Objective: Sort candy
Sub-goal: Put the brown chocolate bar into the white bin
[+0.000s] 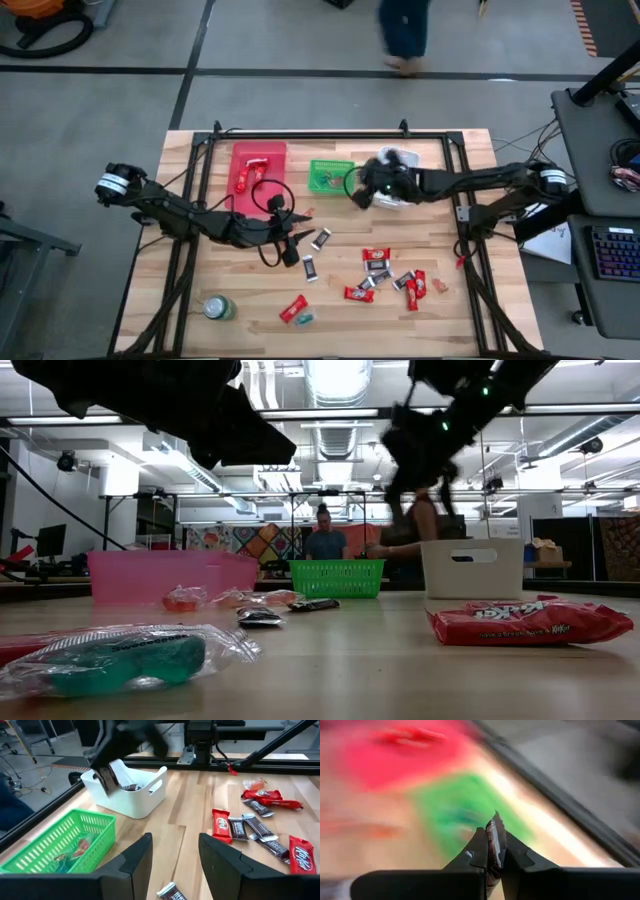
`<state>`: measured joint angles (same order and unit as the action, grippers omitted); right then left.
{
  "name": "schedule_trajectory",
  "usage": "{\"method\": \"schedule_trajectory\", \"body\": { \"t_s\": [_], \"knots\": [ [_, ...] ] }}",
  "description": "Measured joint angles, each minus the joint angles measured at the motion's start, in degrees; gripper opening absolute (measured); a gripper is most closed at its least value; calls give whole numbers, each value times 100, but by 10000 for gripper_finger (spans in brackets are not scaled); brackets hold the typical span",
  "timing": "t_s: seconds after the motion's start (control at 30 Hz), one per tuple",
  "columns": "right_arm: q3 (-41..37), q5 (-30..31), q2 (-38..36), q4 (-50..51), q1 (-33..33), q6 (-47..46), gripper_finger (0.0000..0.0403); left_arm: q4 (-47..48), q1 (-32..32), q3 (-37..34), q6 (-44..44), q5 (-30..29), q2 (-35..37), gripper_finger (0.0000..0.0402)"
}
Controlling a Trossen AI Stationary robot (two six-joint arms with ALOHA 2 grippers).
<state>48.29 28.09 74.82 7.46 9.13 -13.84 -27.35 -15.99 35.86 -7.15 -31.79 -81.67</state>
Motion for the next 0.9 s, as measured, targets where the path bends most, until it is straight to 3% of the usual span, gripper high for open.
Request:
{"method": "schedule_trajectory", "body": {
  "t_s": [0.1,0.2,0.63,0.73,0.9],
  "knots": [
    [-2,791,-130,1107,226,-864,15,1,0,0,0,0,0,144],
    [-2,795,-157,1694,429,-1409,27,2,2,0,0,-23,0,144],
    [-2,683,-25,1760,584,-1616,162,298,35,0,-534,-61,2,144],
    [1,625,-134,1748,574,-1612,173,847,78,109,-936,-66,2,144],
    [83,594,-246,1726,474,-1556,173,2842,162,702,-1835,-66,-76,144]
  ]
}}
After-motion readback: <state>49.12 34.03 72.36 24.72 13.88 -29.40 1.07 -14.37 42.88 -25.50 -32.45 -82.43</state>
